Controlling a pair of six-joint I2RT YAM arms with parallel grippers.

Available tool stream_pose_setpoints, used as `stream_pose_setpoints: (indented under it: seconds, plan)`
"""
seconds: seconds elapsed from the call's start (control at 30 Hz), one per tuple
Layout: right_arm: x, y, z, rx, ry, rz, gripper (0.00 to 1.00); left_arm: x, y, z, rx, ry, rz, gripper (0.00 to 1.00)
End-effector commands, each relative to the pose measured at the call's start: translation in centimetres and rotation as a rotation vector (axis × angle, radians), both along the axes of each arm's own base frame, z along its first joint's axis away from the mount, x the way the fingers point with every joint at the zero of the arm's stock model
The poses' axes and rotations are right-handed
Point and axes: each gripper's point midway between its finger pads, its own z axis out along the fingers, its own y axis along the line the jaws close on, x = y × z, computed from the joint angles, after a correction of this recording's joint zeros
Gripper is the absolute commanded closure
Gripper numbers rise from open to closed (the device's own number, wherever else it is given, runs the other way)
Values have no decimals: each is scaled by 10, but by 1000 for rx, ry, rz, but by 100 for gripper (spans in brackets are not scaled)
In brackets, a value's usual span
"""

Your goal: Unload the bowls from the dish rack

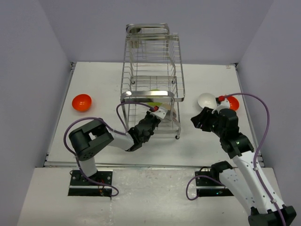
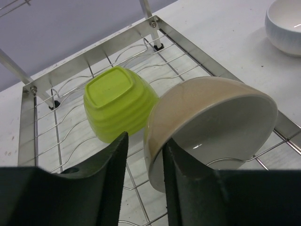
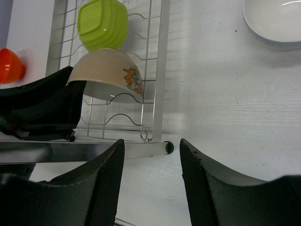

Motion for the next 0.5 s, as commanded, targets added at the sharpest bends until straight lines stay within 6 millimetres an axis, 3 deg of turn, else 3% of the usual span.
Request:
stream_pose_setpoints:
  seconds: [0.0,0.3,0.47]
  plan:
    - [3,-1,24,-6,-59,5,48,12,2,21,-84,-54,40,68]
    - [2,0,20,-9,-54,9,48,10,8,21,-138,-62,53,100]
    - [3,0,19,-13,-50,14,48,5,15,34,-191,-87,58,100]
